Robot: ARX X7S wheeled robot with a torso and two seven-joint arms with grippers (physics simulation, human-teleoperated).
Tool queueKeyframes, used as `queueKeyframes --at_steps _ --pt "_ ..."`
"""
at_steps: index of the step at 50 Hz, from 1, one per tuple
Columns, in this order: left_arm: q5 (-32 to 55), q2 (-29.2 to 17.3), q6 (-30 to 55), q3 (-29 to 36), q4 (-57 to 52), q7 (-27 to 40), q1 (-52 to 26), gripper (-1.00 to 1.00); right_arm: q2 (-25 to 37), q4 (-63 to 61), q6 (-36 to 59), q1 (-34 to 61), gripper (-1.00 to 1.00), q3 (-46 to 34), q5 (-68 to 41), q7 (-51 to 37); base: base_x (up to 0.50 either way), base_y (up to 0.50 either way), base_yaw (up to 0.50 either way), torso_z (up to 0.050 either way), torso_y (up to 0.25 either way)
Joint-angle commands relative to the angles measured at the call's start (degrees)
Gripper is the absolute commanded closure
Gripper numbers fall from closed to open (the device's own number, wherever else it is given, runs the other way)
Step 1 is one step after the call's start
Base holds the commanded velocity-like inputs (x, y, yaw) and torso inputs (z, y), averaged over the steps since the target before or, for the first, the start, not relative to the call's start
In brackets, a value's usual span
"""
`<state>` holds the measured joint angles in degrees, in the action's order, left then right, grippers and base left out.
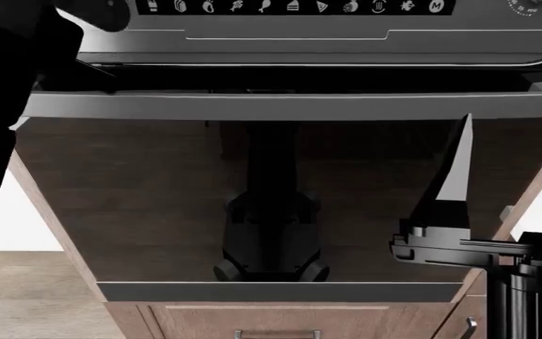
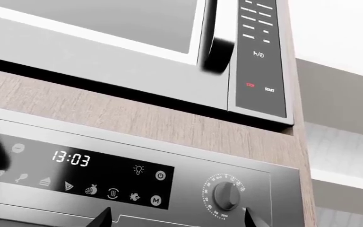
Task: Preheat the oven by turning the temperature knob.
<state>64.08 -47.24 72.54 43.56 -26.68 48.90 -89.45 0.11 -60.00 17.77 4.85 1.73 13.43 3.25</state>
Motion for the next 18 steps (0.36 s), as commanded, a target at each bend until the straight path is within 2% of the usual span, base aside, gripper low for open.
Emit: queueKeyframes --at_steps 1,18 --pt "-1.1 0.8 -0.3 3.0 -2.7 -2.8 -1.2 1.00 0.0 0.0 -0.3 -0.1 -1.00 0.1 -0.2 -0.1 0.00 0.00 0.00 0.000 0.000" --pt "-4.1 0.9 -0.5 6.7 -3.5 -5.1 -1.7 1.00 0.0 0.0 0.1 0.2 -1.00 -0.1 -0.1 -0.1 0.00 0.00 0.00 0.000 0.001"
